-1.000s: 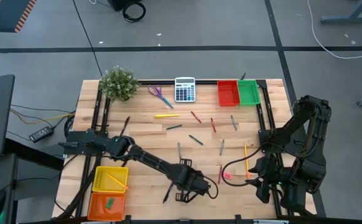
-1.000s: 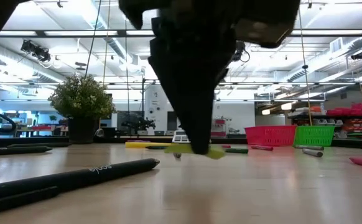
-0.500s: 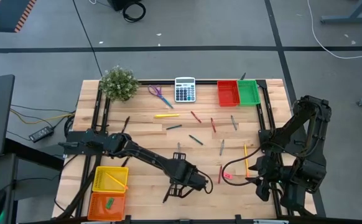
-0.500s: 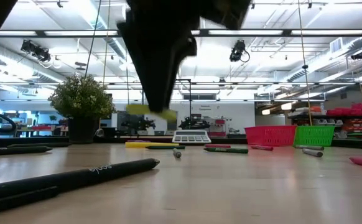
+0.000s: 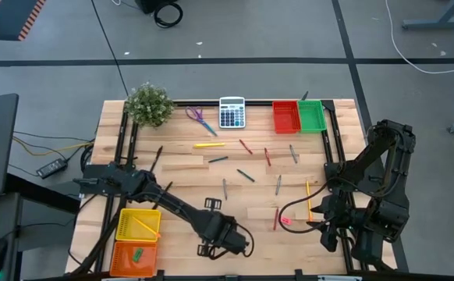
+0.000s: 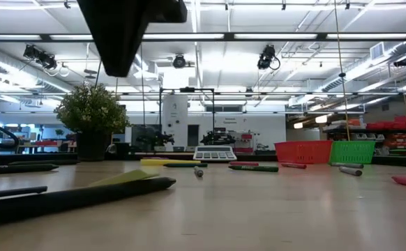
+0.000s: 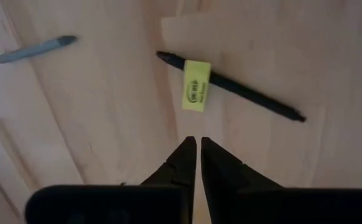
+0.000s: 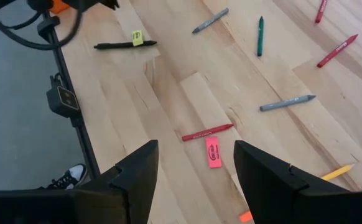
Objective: Sort crayons/erasers/pens/pencils in bins
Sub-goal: Put the yellow eraser into the orange bin
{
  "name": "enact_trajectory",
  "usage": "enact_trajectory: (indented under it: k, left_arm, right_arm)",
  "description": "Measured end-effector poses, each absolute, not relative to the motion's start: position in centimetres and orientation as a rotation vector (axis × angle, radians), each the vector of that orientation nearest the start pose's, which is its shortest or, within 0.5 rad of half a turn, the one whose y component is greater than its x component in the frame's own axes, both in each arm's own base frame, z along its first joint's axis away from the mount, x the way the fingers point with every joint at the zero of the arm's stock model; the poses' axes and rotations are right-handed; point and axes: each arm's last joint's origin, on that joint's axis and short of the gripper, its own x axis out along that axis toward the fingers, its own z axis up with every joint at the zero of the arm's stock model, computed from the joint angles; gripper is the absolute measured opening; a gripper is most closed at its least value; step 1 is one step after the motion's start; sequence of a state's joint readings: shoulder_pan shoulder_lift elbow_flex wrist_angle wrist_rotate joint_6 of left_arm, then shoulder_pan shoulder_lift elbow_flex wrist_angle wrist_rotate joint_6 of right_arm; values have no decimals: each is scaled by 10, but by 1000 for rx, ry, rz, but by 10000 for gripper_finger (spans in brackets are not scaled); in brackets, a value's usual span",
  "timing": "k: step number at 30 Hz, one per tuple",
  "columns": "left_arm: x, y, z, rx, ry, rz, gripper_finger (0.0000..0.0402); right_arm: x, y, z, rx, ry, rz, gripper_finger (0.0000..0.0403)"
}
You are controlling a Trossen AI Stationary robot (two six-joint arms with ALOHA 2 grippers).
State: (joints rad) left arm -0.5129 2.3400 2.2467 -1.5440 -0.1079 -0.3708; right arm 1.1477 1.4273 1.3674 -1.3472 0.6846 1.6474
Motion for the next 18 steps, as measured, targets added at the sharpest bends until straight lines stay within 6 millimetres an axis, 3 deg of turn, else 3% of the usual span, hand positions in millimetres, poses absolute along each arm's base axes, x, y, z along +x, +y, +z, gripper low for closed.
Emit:
enact_trajectory:
  k: [4, 9, 14, 18]
  left_arm:
    - [390, -225, 230, 208, 1546, -27, 14]
    - [396, -220, 205, 194, 1546, -26, 23]
    - [394, -208, 172, 133, 1639, -50, 86]
    - [398, -207, 169, 94, 1572, -142, 158]
  right_arm:
    - [117, 216, 321, 393, 824, -349, 216]
    - [118, 216, 321, 382, 811, -346, 216]
    - [118, 216, 321, 382, 812, -346, 216]
    - [118, 216, 321, 384, 814, -345, 216]
